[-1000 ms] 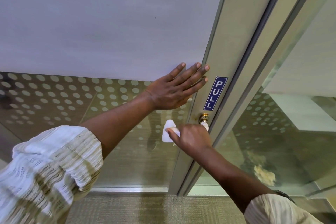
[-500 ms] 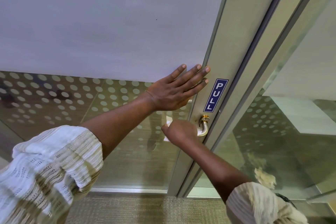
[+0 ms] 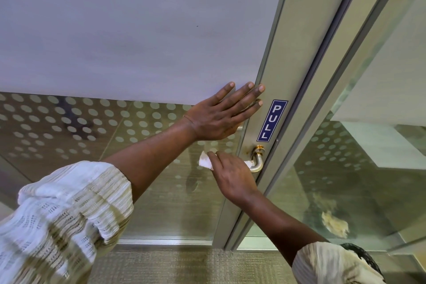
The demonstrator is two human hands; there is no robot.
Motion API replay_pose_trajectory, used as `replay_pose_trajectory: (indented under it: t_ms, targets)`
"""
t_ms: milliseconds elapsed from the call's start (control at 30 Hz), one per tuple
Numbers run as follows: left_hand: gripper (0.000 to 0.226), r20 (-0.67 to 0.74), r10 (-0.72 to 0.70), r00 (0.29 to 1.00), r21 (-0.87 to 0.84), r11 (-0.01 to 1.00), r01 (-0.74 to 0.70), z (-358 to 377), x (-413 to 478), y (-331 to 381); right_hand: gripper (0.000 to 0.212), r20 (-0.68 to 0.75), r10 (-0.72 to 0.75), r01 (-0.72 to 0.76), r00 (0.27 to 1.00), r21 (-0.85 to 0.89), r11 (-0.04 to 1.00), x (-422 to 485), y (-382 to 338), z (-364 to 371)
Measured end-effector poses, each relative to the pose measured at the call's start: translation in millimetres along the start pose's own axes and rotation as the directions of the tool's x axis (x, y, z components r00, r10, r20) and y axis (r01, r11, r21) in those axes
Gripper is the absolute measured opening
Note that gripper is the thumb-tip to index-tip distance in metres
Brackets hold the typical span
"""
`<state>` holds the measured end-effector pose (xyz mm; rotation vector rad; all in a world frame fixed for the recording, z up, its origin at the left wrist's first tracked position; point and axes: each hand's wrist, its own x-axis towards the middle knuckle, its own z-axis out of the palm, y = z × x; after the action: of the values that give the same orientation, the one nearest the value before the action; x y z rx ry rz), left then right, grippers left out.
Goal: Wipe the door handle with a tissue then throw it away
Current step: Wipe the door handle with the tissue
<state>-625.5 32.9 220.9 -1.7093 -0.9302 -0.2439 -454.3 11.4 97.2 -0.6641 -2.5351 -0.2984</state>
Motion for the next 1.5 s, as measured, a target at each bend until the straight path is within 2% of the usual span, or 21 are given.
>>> replay_pose_trajectory:
  t_ms: [67, 100, 200, 267, 333, 367, 433, 467, 533, 600, 667, 700, 767, 833, 933, 1000, 1067, 1167, 1333, 1433, 1500]
  targets:
    - [0.070, 0.002, -0.001, 1.000, 0.002, 1.000, 0.001, 1, -1, 1, 0.055, 0.030, -0.062, 0.063, 0.998, -0.054, 0.997, -16, 15, 2]
    - [0.070, 0.002, -0.002, 1.000, 0.004, 1.000, 0.002, 1, -1, 1, 0.053, 0.029, -0.083, 0.085, 0.996, -0.058, 0.995, -21, 23, 2]
    - [0.069, -0.007, -0.008, 1.000, 0.003, 1.000, 0.008, 2, -1, 0, 0.031, 0.004, -0.116, 0.116, 0.993, -0.003, 0.993, -24, 40, -8]
    - [0.069, -0.003, -0.006, 1.000, 0.004, 1.000, 0.006, 2, 0, 1, 0.039, 0.041, -0.042, 0.041, 0.998, 0.026, 0.999, -16, 37, -15]
    - [0.069, 0.003, -0.002, 1.000, 0.002, 1.000, 0.002, 3, -1, 1, 0.060, 0.177, 0.161, -0.167, 0.971, 0.020, 0.986, -2, 25, -24]
    - [0.068, 0.000, -0.001, 1.000, 0.007, 1.000, 0.001, 3, -1, 1, 0.070, 0.278, 0.245, -0.255, 0.929, 0.001, 0.967, 6, 20, -28]
    - [0.069, -0.007, -0.002, 1.000, 0.015, 1.000, 0.002, 3, -1, 0, 0.076, 0.484, 0.293, -0.330, 0.825, -0.010, 0.944, 25, 21, -34]
    - [0.070, -0.009, -0.003, 1.000, 0.016, 1.000, 0.003, 4, -1, 0, 0.075, 0.604, 0.267, -0.354, 0.751, 0.026, 0.935, 35, 24, -38]
    - [0.071, -0.014, -0.007, 1.000, 0.016, 1.000, 0.007, 4, -1, 0, 0.072, 0.824, 0.146, -0.445, 0.548, 0.139, 0.885, 52, 32, -48]
    - [0.070, -0.011, -0.008, 1.000, 0.015, 1.000, 0.008, 3, 0, 2, 0.069, 0.916, 0.056, -0.535, 0.398, 0.182, 0.825, 63, 39, -55]
    - [0.069, -0.002, -0.002, 1.000, 0.009, 1.000, 0.002, 3, 0, 2, 0.064, 0.933, 0.031, -0.570, 0.359, 0.193, 0.798, 66, 42, -57]
    - [0.069, 0.001, 0.001, 1.000, 0.012, 1.000, -0.001, 3, 0, 2, 0.062, 0.928, 0.030, -0.572, 0.371, 0.203, 0.795, 66, 43, -57]
    - [0.068, 0.006, 0.006, 1.000, 0.024, 1.000, -0.006, 3, 0, 1, 0.064, 0.889, 0.036, -0.527, 0.456, 0.238, 0.816, 63, 40, -55]
    - [0.068, 0.005, 0.007, 1.000, 0.031, 1.000, -0.007, 2, 0, 0, 0.065, 0.779, 0.100, -0.413, 0.618, 0.215, 0.885, 49, 31, -50]
    - [0.068, 0.007, 0.008, 1.000, 0.042, 0.999, -0.008, 1, 0, 1, 0.057, 0.400, 0.240, -0.256, 0.885, -0.014, 0.967, 17, 12, -37]
    - [0.068, 0.008, 0.011, 1.000, 0.044, 0.999, -0.011, 0, 1, 1, 0.041, 0.168, 0.212, -0.194, 0.963, -0.117, 0.974, -1, 0, -29]
    - [0.068, 0.007, 0.012, 1.000, 0.047, 0.999, -0.013, -1, 1, 1, 0.025, 0.062, 0.240, -0.227, 0.969, -0.160, 0.961, -6, -10, -22]
    - [0.067, 0.004, 0.007, 1.000, 0.043, 0.999, -0.007, 0, 2, 1, 0.015, 0.099, 0.344, -0.319, 0.934, -0.203, 0.926, 0, -28, -17]
    - [0.068, 0.009, 0.005, 1.000, 0.044, 0.999, -0.005, 1, 1, 0, 0.020, 0.199, 0.404, -0.361, 0.893, -0.222, 0.906, 27, -40, -24]
    - [0.066, 0.001, 0.002, 1.000, 0.049, 0.999, -0.002, -1, 2, 1, 0.027, 0.296, 0.385, -0.370, 0.874, -0.106, 0.923, 44, -34, -21]
    - [0.065, 0.000, 0.005, 1.000, 0.046, 0.999, -0.005, -2, 3, 1, 0.028, 0.269, 0.336, -0.338, 0.903, -0.038, 0.940, 43, -28, -18]
